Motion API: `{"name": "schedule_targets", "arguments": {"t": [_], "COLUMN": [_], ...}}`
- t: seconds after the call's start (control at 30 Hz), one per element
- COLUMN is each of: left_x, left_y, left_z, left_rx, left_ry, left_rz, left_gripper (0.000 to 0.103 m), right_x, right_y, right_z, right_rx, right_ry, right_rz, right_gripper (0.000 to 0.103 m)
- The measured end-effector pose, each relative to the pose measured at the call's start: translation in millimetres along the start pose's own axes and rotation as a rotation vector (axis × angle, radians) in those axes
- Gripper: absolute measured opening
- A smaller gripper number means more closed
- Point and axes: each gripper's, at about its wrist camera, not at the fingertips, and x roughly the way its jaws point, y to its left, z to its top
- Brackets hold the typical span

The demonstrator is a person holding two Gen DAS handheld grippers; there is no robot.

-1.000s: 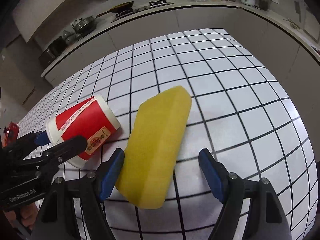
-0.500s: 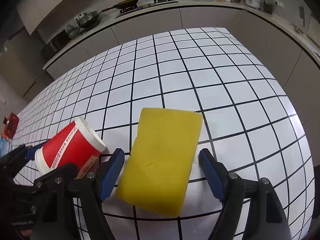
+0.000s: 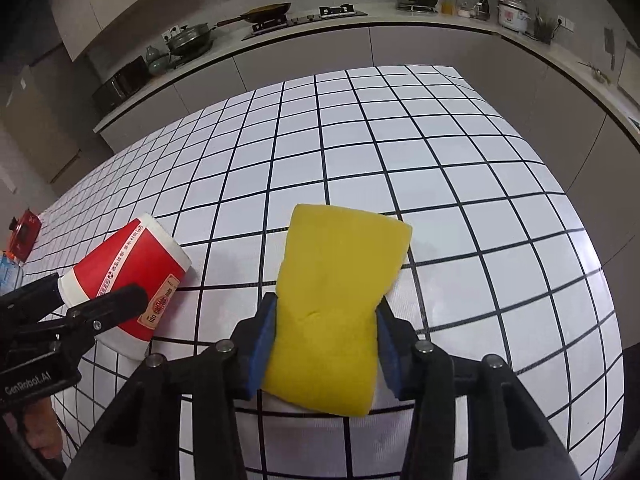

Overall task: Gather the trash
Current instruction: 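Carry sponge and cup over the black bin and open both tools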

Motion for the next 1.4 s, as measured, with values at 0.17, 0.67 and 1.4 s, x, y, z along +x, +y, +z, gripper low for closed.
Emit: {"name": "schedule_targets", "arguments": {"t": [0.17,0.67,1.4], "left_x": [-10.9,-28.9,-17.8], "left_y": [-2.7,-71.3,-239.5], "left_z": [-3.8,-29.7,-66.8], "left_rx": [-0.021,-0.089,0.009], "left_ry": [-0.021,-0.071,-0.036], "left_rz": [-0.003,0.057,-0.183], "left_gripper": [0.055,0.055,0.055], "right_x": [-14.7,-79.3,-197.3], "right_y": [0.2,-51.8,-248.7], "right_z": [-5.4,-37.4,-150.3], "right_rx": [-0.008,-0.031,0.236], "right_ry": [-0.022,-0.07,-0.105], "right_rz": [0.01,0.118,-0.058], "right_gripper": [0.047,0.047,0.047]}}
